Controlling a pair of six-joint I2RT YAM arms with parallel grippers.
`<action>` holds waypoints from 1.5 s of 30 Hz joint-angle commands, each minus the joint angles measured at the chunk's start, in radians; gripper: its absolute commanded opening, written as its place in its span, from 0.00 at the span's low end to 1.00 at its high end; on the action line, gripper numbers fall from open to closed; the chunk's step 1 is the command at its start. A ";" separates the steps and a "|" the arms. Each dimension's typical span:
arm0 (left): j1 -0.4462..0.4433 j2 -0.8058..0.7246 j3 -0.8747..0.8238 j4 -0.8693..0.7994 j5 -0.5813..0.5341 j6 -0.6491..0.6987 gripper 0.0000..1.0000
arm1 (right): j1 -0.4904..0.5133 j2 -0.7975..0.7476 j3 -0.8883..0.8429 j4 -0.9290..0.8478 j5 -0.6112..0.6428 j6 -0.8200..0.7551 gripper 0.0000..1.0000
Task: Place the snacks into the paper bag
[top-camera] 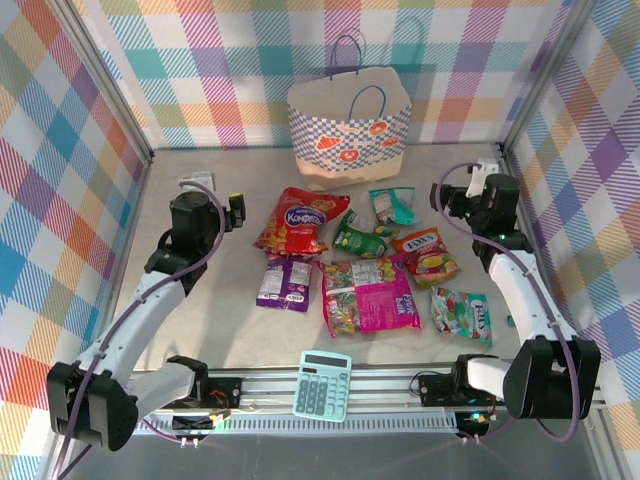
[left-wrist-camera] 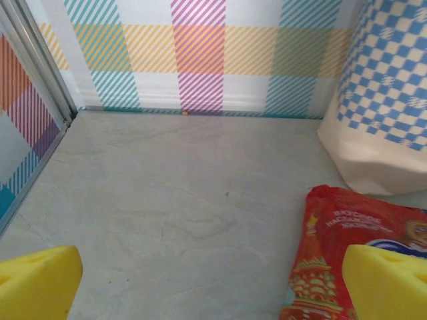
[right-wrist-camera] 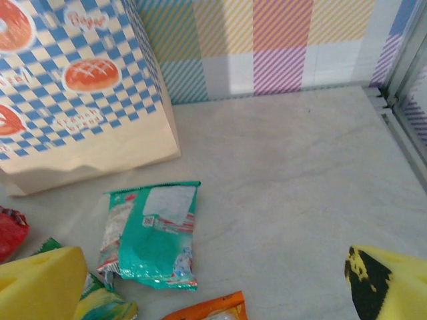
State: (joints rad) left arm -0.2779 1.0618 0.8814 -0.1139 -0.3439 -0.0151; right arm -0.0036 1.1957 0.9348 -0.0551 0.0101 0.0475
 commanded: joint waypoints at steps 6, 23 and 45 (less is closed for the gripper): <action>-0.054 -0.066 0.131 -0.250 -0.095 -0.117 0.95 | 0.027 0.070 0.211 -0.166 0.053 0.059 0.99; -0.128 0.033 0.280 -0.354 -0.213 -0.164 0.91 | 0.097 0.199 0.401 -0.222 0.072 -0.016 0.99; -0.141 0.262 0.501 -0.342 -0.125 -0.202 0.90 | 0.236 0.633 0.892 -0.240 0.005 -0.037 0.98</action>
State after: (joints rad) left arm -0.4114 1.3170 1.3476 -0.4686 -0.4984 -0.1951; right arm 0.2352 1.7866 1.7443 -0.3096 0.0307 -0.0074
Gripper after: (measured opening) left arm 0.903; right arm 0.979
